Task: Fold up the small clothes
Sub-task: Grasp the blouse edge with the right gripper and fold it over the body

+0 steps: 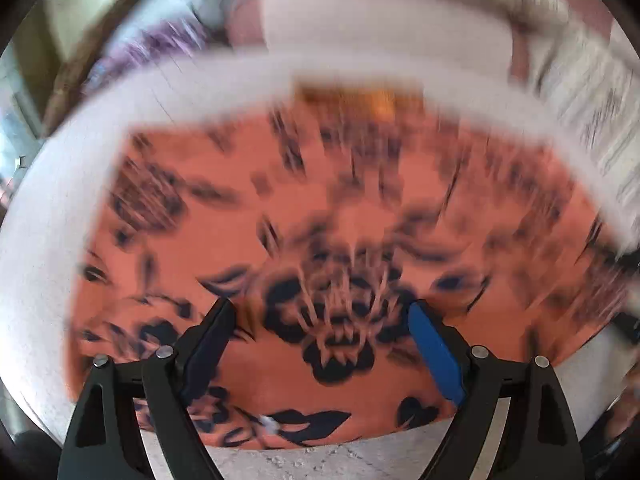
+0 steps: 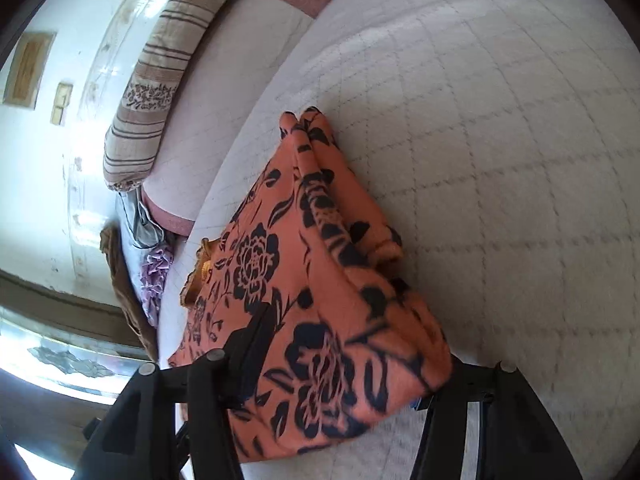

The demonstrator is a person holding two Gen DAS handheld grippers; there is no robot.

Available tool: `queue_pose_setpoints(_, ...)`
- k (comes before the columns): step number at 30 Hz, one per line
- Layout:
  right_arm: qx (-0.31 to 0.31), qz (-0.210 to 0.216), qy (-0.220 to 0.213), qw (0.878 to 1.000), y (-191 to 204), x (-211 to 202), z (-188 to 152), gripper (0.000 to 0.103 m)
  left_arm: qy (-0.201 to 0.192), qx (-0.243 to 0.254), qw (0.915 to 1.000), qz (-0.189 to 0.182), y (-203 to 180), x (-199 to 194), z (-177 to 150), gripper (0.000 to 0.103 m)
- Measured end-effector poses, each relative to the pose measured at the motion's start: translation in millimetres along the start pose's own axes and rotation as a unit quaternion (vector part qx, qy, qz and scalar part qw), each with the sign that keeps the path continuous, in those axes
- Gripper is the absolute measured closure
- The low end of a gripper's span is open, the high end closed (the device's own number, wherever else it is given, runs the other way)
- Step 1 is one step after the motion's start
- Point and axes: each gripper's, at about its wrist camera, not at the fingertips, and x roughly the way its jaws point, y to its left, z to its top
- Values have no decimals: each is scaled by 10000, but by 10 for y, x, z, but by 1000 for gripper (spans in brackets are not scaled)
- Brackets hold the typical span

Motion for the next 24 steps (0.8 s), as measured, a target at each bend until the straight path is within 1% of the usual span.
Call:
queue_pose_setpoints(1, -129, -78, 17, 9999, 37, 22, 8, 68, -226, 238, 9993, 178, -63, -7, -19, 7)
queue_pose_setpoints(2, -245, -152, 74, 9996, 83, 46, 24, 81, -203, 274, 9992, 197, -79, -18, -9, 8)
queue_pose_setpoints(3, -323, -157, 219, 9991, 137, 91, 48, 83, -121, 197, 9997, 88, -48, -27, 16, 8)
queue_pose_setpoints(5, -763, -377, 130, 9963, 383, 46, 71, 85, 7, 7, 9997, -252, 74, -66, 74, 9)
queue_pose_setpoints(6, -1030, -423, 37, 9938, 564, -11, 65, 86, -84, -228, 9986, -471, 204, -152, 86, 10)
queue_pose_setpoints(8, -1633, -373, -244, 9856, 1043, -163, 12, 86, -340, -621, 9954, -652, 442, -302, 71, 10)
queue_pose_setpoints(9, -1964, -306, -359, 9794, 1310, -224, -43, 86, -488, -842, 9927, -712, 605, -400, 46, 10)
queue_pose_setpoints(11, -2631, -140, -506, 9633, 1857, -285, -233, 86, -797, -1263, 9862, -716, 984, -592, -29, 10)
queue_pose_setpoints(12, -2942, -83, -536, 9542, 2105, -284, -356, 86, -999, -1538, 9811, -622, 1252, -701, -95, 10)
queue_pose_setpoints(13, -3283, -10, -546, 9430, 2372, -256, -534, 86, -1135, -1725, 9769, -556, 1429, -761, -151, 10)
queue_pose_setpoints(14, -3594, 60, -491, 9319, 2600, -190, -730, 86, -1321, -1991, 9701, -426, 1678, -826, -238, 10)
queue_pose_setpoints(15, -3806, 104, -414, 9237, 2742, -116, -893, 86, -1405, -2143, 9661, -329, 1823, -842, -284, 10)
queue_pose_setpoints(16, -4072, 132, -279, 9128, 2883, 16, -1120, 86, -1462, -2352, 9606, -222, 2026, -827, -332, 10)
queue_pose_setpoints(18, -4464, 58, 116, 8947, 2994, 367, -1523, 86, -1363, -2680, 9535, -212, 2371, -767, -490, 10)
queue_pose_setpoints(19, -4604, -106, 546, 8860, 2960, 694, -1756, 86, -1319, -2864, 9487, -222, 2528, -704, -570, 10)
queue_pose_setpoints(20, -4631, -228, 838, 8820, 2905, 897, -1865, 86, -1330, -2959, 9456, -225, 2617, -670, -624, 10)
queue_pose_setpoints(21, -4561, -516, 1480, 8760, 2737, 1315, -2030, 86, -1311, -3046, 9432, -205, 2699, -641, -685, 12)
queue_pose_setpoints(22, -4435, -589, 1741, 8773, 2634, 1484, -2082, 86, -1192, -3250, 9378, -264, 2754, -572, -709, 12)
queue_pose_setpoints(23, -4397, -561, 1614, 8817, 2627, 1488, -2088, 86, -1271, -3407, 9299, -545, 2815, -584, -743, 12)
queue_pose_setpoints(24, -4393, -546, 1537, 8834, 2702, 1422, -2068, 87, -1413, -3393, 9280, -617, 2814, -622, -749, 12)
